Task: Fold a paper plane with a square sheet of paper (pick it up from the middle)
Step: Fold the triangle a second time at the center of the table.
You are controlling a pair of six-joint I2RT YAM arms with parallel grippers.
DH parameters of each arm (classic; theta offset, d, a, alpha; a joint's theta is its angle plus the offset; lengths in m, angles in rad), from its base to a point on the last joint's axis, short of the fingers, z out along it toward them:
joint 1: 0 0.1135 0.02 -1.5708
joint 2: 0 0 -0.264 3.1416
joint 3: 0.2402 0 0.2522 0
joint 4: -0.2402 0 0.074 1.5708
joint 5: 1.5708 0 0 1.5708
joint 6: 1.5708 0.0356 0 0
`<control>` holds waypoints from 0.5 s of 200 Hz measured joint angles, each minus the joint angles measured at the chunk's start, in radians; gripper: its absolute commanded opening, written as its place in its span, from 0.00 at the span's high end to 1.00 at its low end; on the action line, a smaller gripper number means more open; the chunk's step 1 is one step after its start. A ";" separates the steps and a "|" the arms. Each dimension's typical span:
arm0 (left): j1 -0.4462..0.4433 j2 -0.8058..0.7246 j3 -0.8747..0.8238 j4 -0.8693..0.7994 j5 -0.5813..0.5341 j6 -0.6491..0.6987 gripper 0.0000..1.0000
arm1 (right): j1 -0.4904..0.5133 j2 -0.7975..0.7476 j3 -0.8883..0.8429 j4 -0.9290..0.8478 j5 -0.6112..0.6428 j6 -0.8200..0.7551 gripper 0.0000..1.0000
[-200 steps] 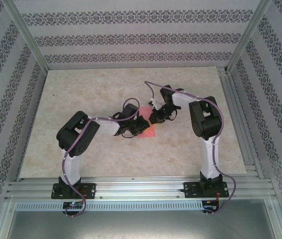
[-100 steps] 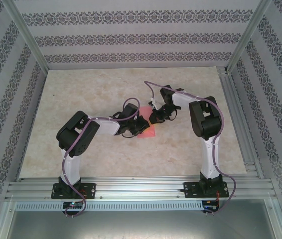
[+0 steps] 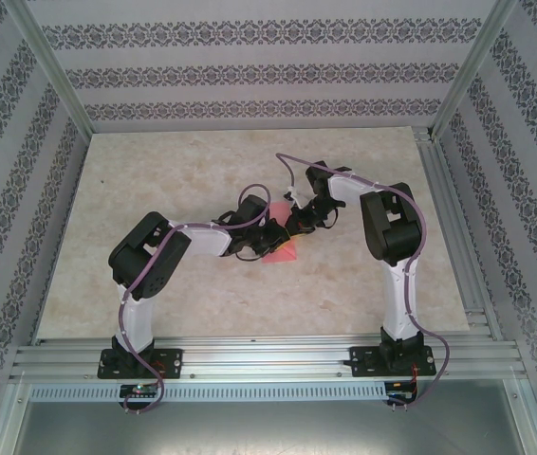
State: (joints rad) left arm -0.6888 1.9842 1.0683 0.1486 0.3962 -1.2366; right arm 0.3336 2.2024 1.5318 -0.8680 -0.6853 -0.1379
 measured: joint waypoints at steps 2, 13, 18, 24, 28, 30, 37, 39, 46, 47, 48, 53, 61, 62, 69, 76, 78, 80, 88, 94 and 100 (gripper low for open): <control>-0.001 0.000 0.000 0.000 -0.002 0.000 0.86 | 0.000 0.000 0.000 0.000 0.000 0.000 0.92; -0.002 0.000 0.000 0.000 -0.006 0.000 0.87 | 0.000 0.002 0.003 -0.004 0.000 0.000 0.92; -0.002 0.000 0.000 0.000 -0.006 0.000 0.87 | 0.000 0.002 0.004 -0.005 0.001 0.000 0.92; -0.003 0.000 0.000 0.000 -0.007 0.000 0.87 | 0.000 0.002 0.005 -0.007 0.001 0.000 0.92; -0.004 0.000 0.000 0.000 -0.010 -0.001 0.87 | 0.000 0.002 0.005 -0.008 0.002 0.000 0.92; -0.004 0.000 0.000 0.000 -0.010 -0.001 0.87 | 0.000 0.002 0.005 -0.008 0.001 0.000 0.92; -0.006 -0.001 0.000 0.000 -0.014 -0.001 0.88 | 0.000 0.003 0.005 -0.008 0.001 0.000 0.92; -0.006 -0.002 0.000 0.000 -0.015 -0.002 0.88 | 0.000 0.003 0.005 -0.008 0.001 0.000 0.92; -0.007 -0.002 0.000 0.000 -0.018 -0.002 0.89 | 0.000 0.003 0.005 -0.008 0.002 0.000 0.92; -0.008 -0.002 0.000 0.000 -0.019 -0.002 0.89 | 0.000 0.003 0.005 -0.008 0.001 0.000 0.92; -0.008 -0.002 0.000 0.000 -0.020 -0.002 0.89 | 0.000 0.003 0.005 -0.008 0.002 0.000 0.92; -0.008 -0.002 0.000 -0.001 -0.021 -0.002 0.90 | 0.000 0.003 0.005 -0.008 0.001 0.000 0.92; -0.011 -0.002 -0.001 -0.001 -0.021 -0.003 0.90 | 0.000 0.003 0.005 -0.008 0.001 0.000 0.92; -0.012 -0.002 -0.001 -0.001 -0.021 -0.003 0.90 | 0.000 0.003 0.006 -0.008 0.001 0.000 0.92; -0.015 -0.002 -0.004 -0.002 -0.021 -0.004 0.90 | 0.000 0.003 0.006 -0.008 0.001 0.000 0.92; -0.021 -0.004 -0.011 -0.002 -0.021 -0.004 0.90 | 0.000 0.003 0.006 -0.006 0.001 0.000 0.92; -0.023 -0.004 -0.013 -0.002 -0.021 -0.004 0.90 | 0.000 0.003 0.007 -0.006 0.001 0.000 0.92; -0.025 -0.005 -0.016 -0.003 -0.021 -0.004 0.90 | 0.000 0.003 0.007 -0.006 0.001 0.000 0.92; -0.032 -0.007 -0.028 -0.003 -0.021 -0.004 0.90 | 0.000 0.003 0.007 -0.006 0.001 0.000 0.92; -0.037 -0.008 -0.035 -0.003 -0.021 -0.004 0.91 | 0.000 0.003 0.007 -0.006 0.001 0.000 0.92; -0.040 -0.008 -0.040 -0.003 -0.022 -0.004 0.91 | 0.000 0.003 0.007 -0.006 0.001 0.000 0.92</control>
State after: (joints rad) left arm -0.7284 1.9762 1.0283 0.1452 0.3744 -1.2407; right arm 0.3336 2.2059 1.5387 -0.8745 -0.6842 -0.1375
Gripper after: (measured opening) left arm 0.096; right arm 0.078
